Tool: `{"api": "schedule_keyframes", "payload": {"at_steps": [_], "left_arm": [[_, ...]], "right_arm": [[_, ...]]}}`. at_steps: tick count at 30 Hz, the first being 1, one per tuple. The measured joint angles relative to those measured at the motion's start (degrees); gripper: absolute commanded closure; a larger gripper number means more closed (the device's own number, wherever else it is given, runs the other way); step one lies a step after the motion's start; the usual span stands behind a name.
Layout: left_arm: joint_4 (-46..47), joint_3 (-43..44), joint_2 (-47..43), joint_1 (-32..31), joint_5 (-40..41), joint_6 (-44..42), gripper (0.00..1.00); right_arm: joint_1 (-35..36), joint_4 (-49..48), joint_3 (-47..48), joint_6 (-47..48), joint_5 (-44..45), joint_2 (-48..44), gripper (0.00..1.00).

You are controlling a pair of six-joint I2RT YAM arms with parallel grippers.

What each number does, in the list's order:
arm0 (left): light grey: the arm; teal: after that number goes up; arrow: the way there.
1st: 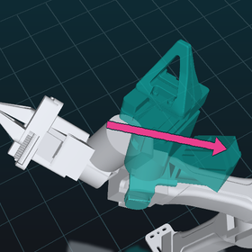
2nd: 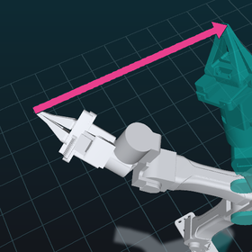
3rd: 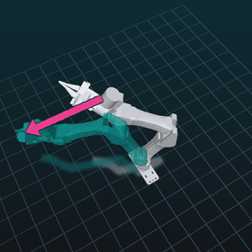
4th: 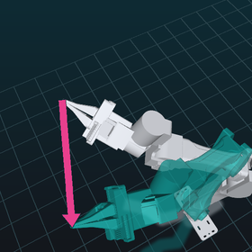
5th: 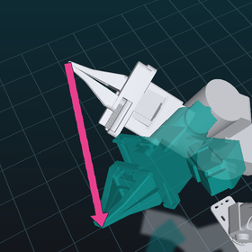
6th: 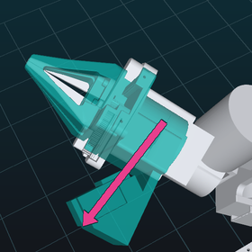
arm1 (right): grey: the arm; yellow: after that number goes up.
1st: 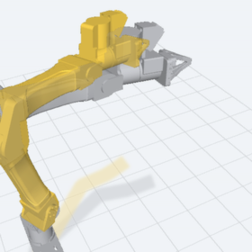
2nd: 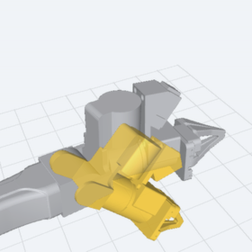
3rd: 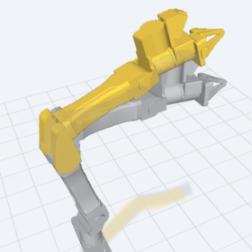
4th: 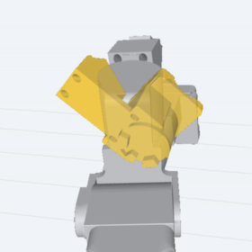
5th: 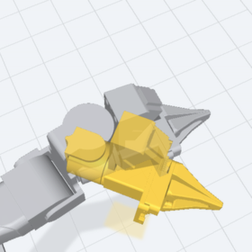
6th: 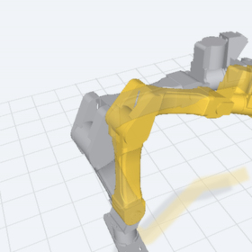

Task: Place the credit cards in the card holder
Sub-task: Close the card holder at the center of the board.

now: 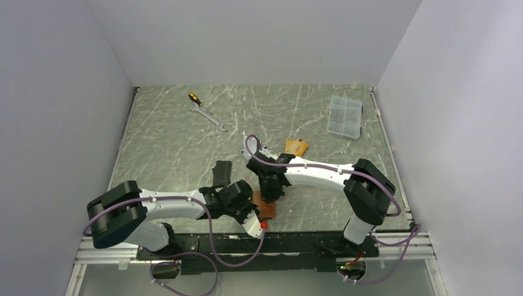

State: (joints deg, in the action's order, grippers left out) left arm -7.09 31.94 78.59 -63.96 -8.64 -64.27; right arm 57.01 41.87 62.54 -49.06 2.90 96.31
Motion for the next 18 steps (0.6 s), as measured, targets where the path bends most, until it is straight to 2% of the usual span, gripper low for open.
{"api": "schedule_keyframes", "payload": {"at_steps": [18], "left_arm": [[0.1,0.0,0.0,0.0,0.0,0.1,0.8]], "right_arm": [[-0.2,-1.9,-1.4,0.0,-0.5,0.0,1.0]]}}
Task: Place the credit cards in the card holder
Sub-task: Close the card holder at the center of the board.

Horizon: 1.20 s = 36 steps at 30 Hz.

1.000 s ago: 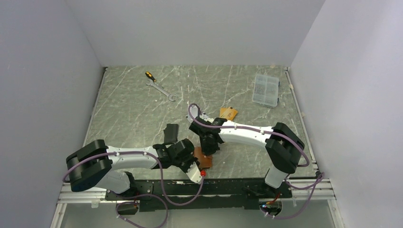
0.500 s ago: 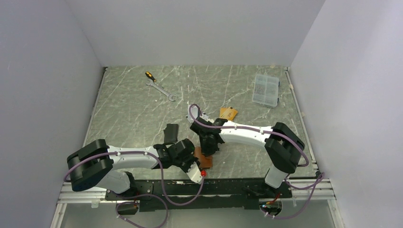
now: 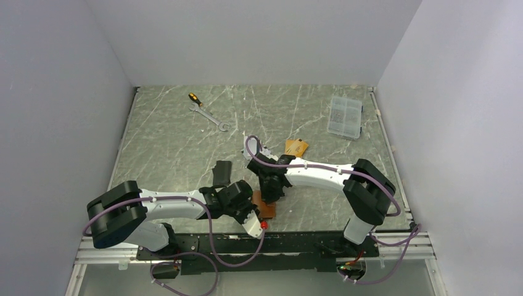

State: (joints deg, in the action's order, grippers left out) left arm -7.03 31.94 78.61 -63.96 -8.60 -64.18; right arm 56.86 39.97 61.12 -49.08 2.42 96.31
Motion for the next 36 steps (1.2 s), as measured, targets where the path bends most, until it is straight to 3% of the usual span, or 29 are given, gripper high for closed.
{"api": "schedule_keyframes", "payload": {"at_steps": [29,34,36], "left_arm": [[-0.9,-0.2,-0.8,0.0,0.1,0.7,0.8],[-2.0,-0.3,-2.0,0.2,0.7,1.3,0.79],[-3.4,-0.3,-3.2,0.9,0.7,2.0,0.78]], "right_arm": [[-1.0,-3.4,-2.5,-1.5,-2.5,-0.7,1.0],[-3.0,-8.4,-7.5,-2.6,-5.2,-4.1,1.0],[-4.0,-11.0,-9.7,-2.8,-7.1,-5.5,0.94]]}}
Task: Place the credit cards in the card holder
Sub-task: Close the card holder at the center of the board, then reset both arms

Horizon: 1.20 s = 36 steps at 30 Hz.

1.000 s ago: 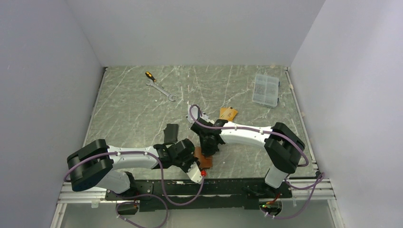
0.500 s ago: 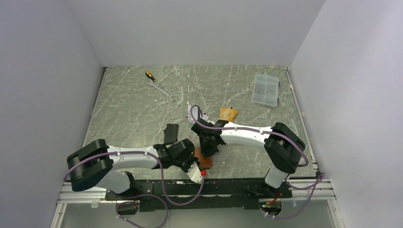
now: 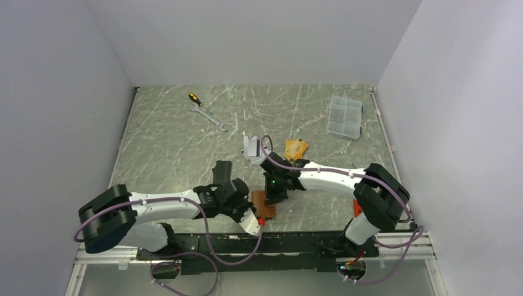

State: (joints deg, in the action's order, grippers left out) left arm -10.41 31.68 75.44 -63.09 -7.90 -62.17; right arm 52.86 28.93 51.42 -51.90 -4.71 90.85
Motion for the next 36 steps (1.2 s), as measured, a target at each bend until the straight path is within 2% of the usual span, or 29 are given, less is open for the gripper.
{"api": "schedule_keyframes", "payload": {"at_steps": [2,4,5,6,7,8,12,16,21,25,28,31,34,36], "left_arm": [[-1.9,0.2,-1.4,1.3,-0.2,0.8,0.71],[-5.2,1.4,-2.6,3.5,-1.2,2.1,0.56],[-7.1,2.5,-3.2,5.1,-1.9,3.2,0.5],[-8.8,3.6,-3.8,6.8,-2.5,3.9,0.32],[-10.6,4.8,-4.6,8.5,-3.4,4.8,0.08],[-12.3,5.9,-5.4,10.1,-4.3,5.4,0.02],[-21.0,11.8,-9.3,19.2,-9.3,9.4,0.01],[-29.6,18.1,-14.4,30.3,-13.6,11.1,0.01],[-37.1,25.1,-21.1,43.3,-17.0,12.4,0.01],[-36.4,27.1,-25.0,51.5,-17.4,17.4,0.01],[-29.6,23.9,-26.5,56.9,-15.6,24.5,0.01],[-23.3,21.1,-23.5,62.2,-14.6,31.1,0.01],[-16.6,19.9,-15.6,69.3,-15.8,37.8,0.01],[-11.4,18.3,-9.9,73.3,-17.1,41.8,0.01]], "right_arm": [[-0.9,-2.4,-1.9,-0.3,-2.1,-0.9,0.84],[-1.5,-4.4,-3.0,-0.7,-4.2,-1.2,0.74],[-1.6,-5.4,-3.3,-0.8,-5.0,-1.2,0.63],[-1.6,-6.3,-3.7,-0.8,-5.6,-1.2,0.58],[-1.6,-6.8,-3.8,-0.9,-6.3,-1.2,0.55],[-1.4,-7.1,-3.8,-0.9,-6.5,-1.3,0.52],[-1.7,-4.6,-2.4,0.5,-5.8,-2.2,0.41],[-1.9,0.4,3.7,2.2,-4.7,-3.2,0.36],[-1.9,2.4,15.5,4.5,-4.6,-7.0,0.16],[-2.1,2.7,24.1,7.9,-0.6,-10.7,0.1],[-3.9,2.9,25.9,10.6,6.5,-13.7,0.05],[-9.6,1.3,21.3,13.0,16.5,-17.7,0.03],[-16.5,-8.8,5.4,17.2,31.1,-23.6,0.02],[-18.5,-14.9,-6.4,21.2,40.5,-26.0,0.02]]}}
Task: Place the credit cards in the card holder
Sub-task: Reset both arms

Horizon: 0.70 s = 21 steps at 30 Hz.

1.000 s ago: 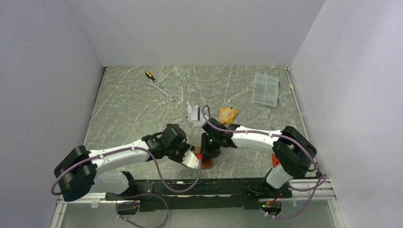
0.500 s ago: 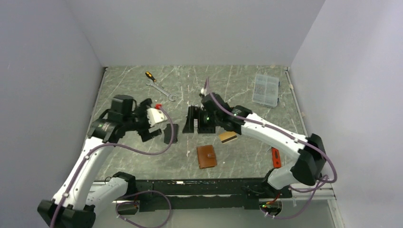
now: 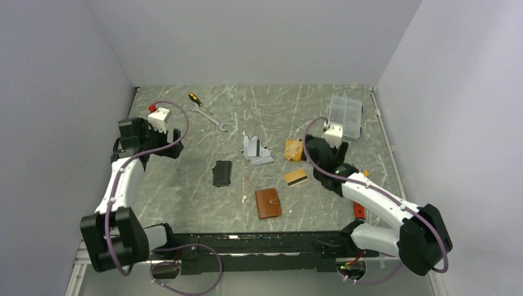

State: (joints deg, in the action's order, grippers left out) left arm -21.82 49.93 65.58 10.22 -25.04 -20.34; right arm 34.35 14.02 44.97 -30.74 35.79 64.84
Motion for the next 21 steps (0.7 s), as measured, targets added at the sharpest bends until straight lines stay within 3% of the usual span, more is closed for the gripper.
{"api": "schedule_keyframes", "payload": {"at_steps": [4,11,21], "left_arm": [[12.3,-9.0,4.0,4.4,-2.5,6.2,0.01],[39.4,-31.0,2.8,4.7,-4.4,11.8,0.01],[59.7,-33.5,2.8,4.7,-5.1,14.6,0.01]], "right_arm": [[-3.4,-7.9,-15.3,5.9,11.5,-0.3,0.03],[-15.3,-23.6,-22.1,8.2,18.7,-2.6,0.01],[-21.7,-42.0,-29.0,12.3,17.5,4.9,0.0]]}}
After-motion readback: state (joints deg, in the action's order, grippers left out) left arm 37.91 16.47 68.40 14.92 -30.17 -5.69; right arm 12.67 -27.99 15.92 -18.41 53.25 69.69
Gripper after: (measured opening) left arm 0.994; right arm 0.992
